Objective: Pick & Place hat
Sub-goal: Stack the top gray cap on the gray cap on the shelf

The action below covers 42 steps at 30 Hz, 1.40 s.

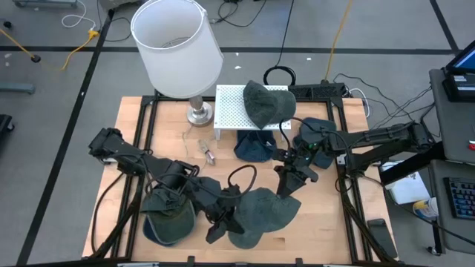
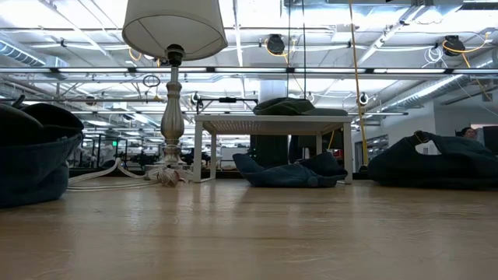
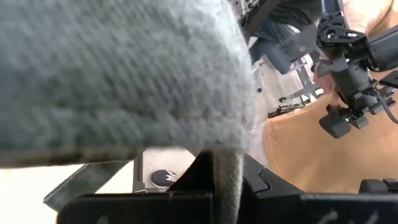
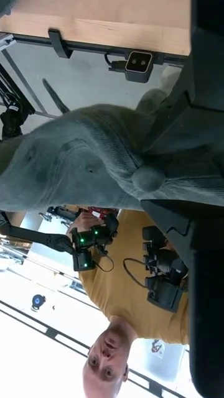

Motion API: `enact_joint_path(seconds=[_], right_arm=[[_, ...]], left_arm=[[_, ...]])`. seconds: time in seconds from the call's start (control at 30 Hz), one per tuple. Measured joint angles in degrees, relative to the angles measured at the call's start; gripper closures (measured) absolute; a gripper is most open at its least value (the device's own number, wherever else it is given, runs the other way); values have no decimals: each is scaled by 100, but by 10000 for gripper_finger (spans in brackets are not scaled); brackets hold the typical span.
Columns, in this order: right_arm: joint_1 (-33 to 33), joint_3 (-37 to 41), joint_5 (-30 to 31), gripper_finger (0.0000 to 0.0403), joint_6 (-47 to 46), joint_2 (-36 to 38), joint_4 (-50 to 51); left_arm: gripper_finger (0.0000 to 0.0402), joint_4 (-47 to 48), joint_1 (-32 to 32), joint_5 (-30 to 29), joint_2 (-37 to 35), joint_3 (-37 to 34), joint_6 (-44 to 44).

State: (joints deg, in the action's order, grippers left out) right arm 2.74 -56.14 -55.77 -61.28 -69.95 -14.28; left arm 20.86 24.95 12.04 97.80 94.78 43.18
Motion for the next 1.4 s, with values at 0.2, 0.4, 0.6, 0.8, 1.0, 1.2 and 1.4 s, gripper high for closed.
enact_joint_path(seconds=[0.2,0.4,0.6,0.8,1.0,1.2,1.4], right_arm=[[0,0,4,298,-76,0,0],[-2,0,-4,367,-123,0,0],[-2,0,-295,389,-105,12,-4],[-80,0,-560,390,-155,277,-96],[-392,0,-754,390,-256,628,-91],[-841,-121,-1053,390,-92,934,-123],[-1396,-639,-1246,390,648,1031,-129]], left_arm=[[394,3,-90,55,0,0,2],[394,5,-210,108,0,0,112],[394,5,-279,164,0,0,64],[348,-4,-284,684,-2,0,271],[287,-7,-282,1433,-2,0,764],[256,23,-250,2067,-2,0,1266],[249,25,-145,2469,-2,0,1436]])
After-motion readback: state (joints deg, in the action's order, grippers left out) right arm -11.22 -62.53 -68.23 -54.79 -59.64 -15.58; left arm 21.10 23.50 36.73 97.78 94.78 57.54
